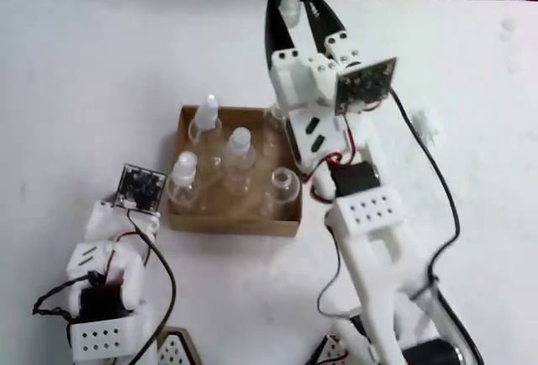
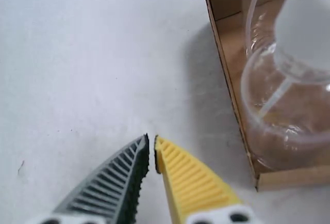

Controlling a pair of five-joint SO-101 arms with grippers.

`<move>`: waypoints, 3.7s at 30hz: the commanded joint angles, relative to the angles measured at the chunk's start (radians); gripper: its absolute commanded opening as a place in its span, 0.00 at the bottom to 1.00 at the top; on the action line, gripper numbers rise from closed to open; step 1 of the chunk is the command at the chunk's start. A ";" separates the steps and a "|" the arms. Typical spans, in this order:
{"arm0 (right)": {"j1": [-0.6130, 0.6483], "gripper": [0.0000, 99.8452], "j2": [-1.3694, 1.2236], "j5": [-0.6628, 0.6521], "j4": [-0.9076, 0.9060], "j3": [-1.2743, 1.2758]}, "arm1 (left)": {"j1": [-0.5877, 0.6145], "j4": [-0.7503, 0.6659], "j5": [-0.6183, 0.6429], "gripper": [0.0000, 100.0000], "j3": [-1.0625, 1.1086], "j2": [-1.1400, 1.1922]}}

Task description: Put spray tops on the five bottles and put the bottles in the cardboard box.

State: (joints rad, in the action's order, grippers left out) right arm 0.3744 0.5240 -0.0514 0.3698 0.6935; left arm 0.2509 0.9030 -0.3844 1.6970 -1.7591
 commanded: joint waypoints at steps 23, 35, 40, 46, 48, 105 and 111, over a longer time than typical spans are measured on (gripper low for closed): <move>-0.013 0.02 -0.067 0.011 0.116 0.129 | -0.013 0.006 -0.011 0.02 -0.002 -0.005; -0.010 0.02 -0.067 0.005 0.114 0.216 | -0.013 0.006 -0.011 0.02 -0.002 -0.005; -0.021 0.02 -0.071 0.005 0.114 0.282 | -0.013 0.006 -0.011 0.02 -0.002 -0.005; -0.019 0.02 -0.065 0.008 0.114 0.354 | -0.013 0.006 -0.011 0.02 -0.002 -0.005; -0.018 0.02 -0.065 0.008 0.114 0.368 | -0.013 0.006 -0.011 0.02 -0.002 -0.005; -0.418 0.13 0.954 0.003 -0.509 0.698 | -0.010 0.005 -0.011 0.02 -0.002 -0.005; -0.478 0.13 1.214 0.003 -0.380 0.947 | -0.010 0.005 -0.009 0.02 -0.002 -0.005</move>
State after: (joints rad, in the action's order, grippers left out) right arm -0.0706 1.5796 -0.0514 -0.1028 1.5205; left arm 0.2509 0.9030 -0.3844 1.6970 -1.7591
